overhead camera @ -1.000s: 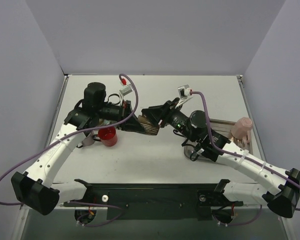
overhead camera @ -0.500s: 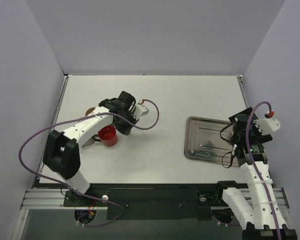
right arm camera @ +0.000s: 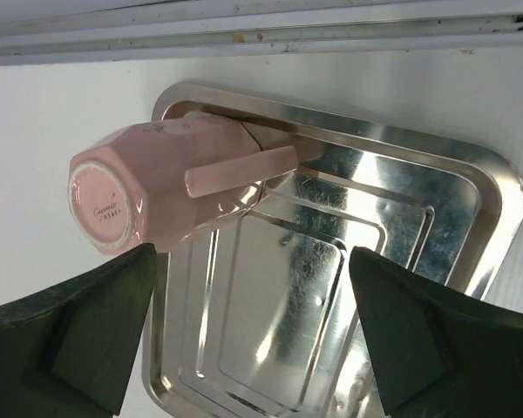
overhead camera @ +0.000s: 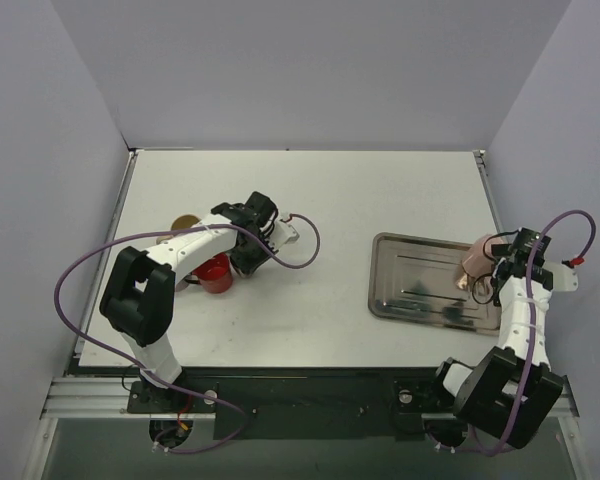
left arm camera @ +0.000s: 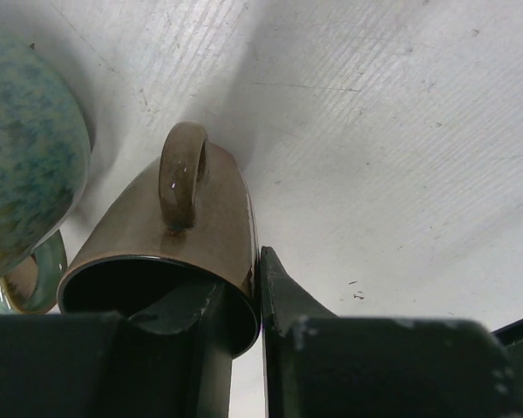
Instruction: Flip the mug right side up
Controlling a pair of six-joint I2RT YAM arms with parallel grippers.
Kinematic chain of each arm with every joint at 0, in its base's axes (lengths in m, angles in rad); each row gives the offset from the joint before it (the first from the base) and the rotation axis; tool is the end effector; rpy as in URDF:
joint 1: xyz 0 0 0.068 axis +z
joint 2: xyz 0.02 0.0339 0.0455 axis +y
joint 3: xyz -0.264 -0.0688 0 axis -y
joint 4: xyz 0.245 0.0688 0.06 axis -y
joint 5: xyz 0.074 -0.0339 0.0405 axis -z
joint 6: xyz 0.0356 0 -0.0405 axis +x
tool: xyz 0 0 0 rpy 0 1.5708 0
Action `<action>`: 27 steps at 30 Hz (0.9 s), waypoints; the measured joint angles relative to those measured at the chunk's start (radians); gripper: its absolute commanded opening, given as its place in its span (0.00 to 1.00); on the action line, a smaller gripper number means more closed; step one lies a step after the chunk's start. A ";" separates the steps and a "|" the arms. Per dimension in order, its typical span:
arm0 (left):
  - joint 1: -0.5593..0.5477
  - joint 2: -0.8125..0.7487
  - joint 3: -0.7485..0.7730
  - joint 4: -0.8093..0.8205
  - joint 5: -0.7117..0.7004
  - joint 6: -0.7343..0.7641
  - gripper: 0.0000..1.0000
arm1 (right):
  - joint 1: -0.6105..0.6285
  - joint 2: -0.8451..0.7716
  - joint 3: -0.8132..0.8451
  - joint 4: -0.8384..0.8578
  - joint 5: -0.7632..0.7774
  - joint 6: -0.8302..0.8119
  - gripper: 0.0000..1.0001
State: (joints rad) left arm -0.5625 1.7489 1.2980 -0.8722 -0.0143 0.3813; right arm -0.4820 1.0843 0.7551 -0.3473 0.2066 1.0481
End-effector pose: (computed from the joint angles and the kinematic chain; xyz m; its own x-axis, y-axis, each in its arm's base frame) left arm 0.2881 -0.1811 0.2143 -0.5639 0.7953 -0.2224 0.7974 0.5944 0.1041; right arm 0.2028 -0.1143 0.2563 0.2390 0.8321 -0.5006 0.7779 0.1445 0.6115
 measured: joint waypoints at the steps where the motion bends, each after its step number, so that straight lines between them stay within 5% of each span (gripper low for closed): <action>1: 0.000 0.000 -0.001 0.000 0.010 0.005 0.28 | -0.013 0.015 -0.002 0.010 -0.017 0.022 0.85; 10: 0.000 -0.002 -0.019 -0.003 0.084 0.041 0.55 | -0.087 0.084 -0.072 0.145 -0.069 0.286 0.88; 25: -0.001 -0.188 0.028 -0.092 0.173 0.029 0.57 | -0.100 0.378 -0.082 0.384 -0.179 0.550 0.70; 27: -0.003 -0.208 0.032 -0.096 0.178 0.024 0.57 | -0.100 0.397 -0.076 0.403 -0.201 0.558 0.62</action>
State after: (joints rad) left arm -0.5655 1.5406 1.3304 -0.9684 0.1638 0.4049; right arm -0.5819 1.4811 0.6788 0.0555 0.0059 1.6062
